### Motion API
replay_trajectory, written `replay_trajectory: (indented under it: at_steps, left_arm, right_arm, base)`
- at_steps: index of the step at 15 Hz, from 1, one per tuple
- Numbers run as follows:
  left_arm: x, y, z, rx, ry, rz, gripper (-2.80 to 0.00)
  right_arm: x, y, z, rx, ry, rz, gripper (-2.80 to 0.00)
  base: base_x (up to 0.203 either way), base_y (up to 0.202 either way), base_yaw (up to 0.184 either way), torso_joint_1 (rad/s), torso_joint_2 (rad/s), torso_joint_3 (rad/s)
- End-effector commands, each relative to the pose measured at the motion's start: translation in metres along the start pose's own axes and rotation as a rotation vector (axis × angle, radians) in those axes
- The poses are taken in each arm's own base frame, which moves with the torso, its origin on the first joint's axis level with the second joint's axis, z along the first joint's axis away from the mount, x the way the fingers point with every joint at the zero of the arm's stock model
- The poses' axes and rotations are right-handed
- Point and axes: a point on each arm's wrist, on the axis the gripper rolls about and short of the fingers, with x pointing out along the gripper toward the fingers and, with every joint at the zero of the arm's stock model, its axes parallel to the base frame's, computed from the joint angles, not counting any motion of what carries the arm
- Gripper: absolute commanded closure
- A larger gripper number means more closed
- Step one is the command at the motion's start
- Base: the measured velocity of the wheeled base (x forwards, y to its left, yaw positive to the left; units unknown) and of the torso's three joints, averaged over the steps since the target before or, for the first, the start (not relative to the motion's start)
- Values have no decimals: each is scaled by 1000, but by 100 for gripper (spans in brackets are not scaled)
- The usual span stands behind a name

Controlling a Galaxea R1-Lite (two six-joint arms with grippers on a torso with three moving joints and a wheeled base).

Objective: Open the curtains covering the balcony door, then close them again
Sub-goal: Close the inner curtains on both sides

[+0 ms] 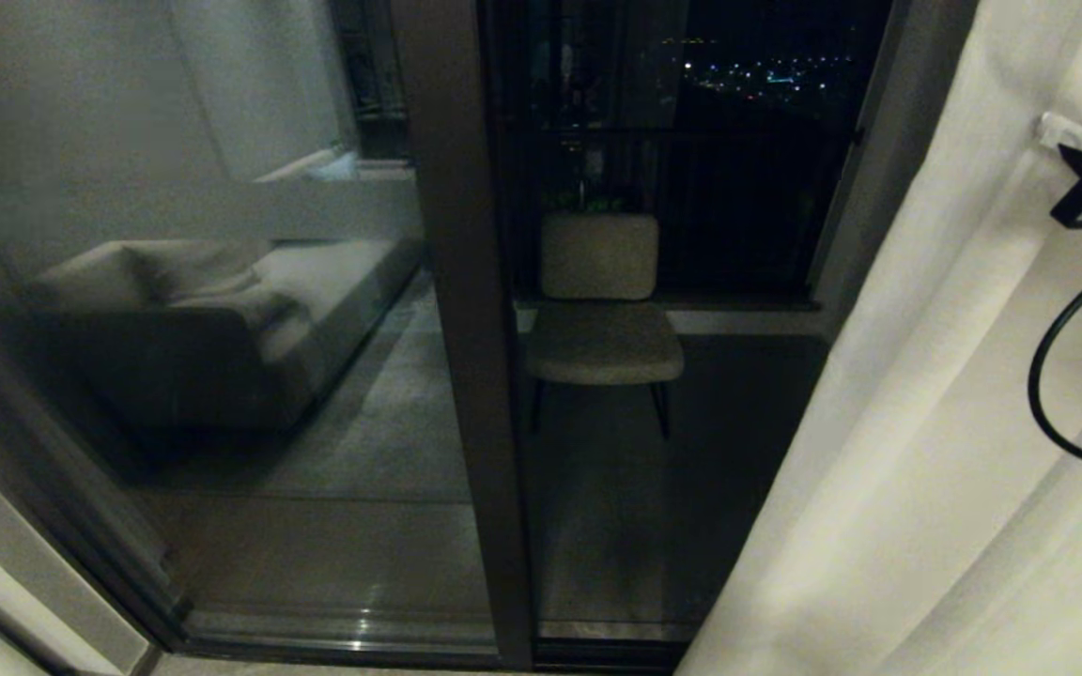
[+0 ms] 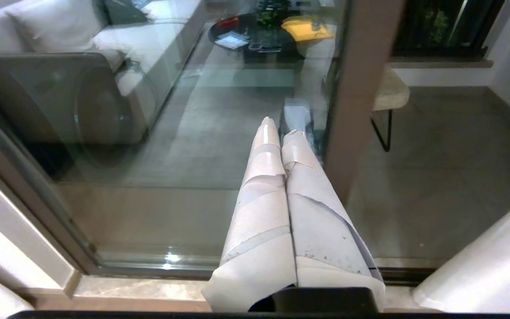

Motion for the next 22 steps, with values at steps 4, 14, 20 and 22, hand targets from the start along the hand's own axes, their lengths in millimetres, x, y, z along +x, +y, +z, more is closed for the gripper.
replay_trajectory:
  at_steps: [4,14,20,22]
  left_arm:
    - [0,0,0,-6,0,1,0]
    - [0,0,0,-6,0,1,0]
    - [0,0,0,-6,0,2,0]
    - [0,0,0,-6,0,1,0]
  right_arm:
    - [11,1,-4,5,-3,12,0]
    - [13,3,-4,3,-19,16,0]
    - [15,2,-8,6,-11,15,0]
    - [17,2,-10,6,-8,15,0]
  base:
    - [0,191,0,4,4,4]
    - [0,191,1,1,2,2]
    - [0,190,1,3,2,2]
    - [0,191,2,3,3,1]
